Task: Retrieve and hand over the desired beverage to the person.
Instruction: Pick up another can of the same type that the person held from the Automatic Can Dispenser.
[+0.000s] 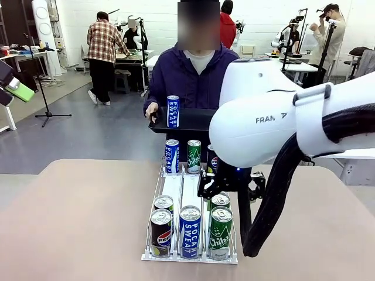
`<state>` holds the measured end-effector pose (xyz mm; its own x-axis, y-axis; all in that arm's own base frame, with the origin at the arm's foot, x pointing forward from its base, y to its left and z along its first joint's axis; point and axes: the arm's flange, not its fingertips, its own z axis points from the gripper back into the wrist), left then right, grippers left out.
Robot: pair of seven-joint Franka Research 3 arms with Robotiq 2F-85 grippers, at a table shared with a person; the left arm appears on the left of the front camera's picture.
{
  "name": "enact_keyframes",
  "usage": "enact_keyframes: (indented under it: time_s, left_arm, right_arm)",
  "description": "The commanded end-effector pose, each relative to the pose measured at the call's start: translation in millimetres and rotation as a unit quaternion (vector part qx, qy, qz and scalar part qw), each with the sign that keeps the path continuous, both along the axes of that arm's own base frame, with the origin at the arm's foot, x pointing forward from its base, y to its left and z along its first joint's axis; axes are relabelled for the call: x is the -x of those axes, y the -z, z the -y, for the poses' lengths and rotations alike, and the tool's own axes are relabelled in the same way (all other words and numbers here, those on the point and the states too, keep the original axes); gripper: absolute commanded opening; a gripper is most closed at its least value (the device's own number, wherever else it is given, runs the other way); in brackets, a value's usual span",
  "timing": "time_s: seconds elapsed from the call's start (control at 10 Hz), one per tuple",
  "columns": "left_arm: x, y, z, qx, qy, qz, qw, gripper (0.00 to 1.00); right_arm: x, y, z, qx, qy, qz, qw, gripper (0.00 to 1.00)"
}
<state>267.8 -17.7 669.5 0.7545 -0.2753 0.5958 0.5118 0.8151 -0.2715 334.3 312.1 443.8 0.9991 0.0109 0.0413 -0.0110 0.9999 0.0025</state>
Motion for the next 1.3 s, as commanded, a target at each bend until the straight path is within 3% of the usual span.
enact_keyframes:
  time_s: [0.0,1.2]
  left_arm:
    - [0.1,0.8,-2.2,-0.004,0.004,0.001,1.000,1.00]
    - [0.1,0.8,-2.2,-0.004,0.004,0.001,1.000,1.00]
  right_arm:
    - [-5.4,-1.4,-6.4,0.027,0.003,0.006,1.000,1.00]
    - [-4.4,19.3,-2.2,0.011,-0.024,-0.038,0.999,1.00]
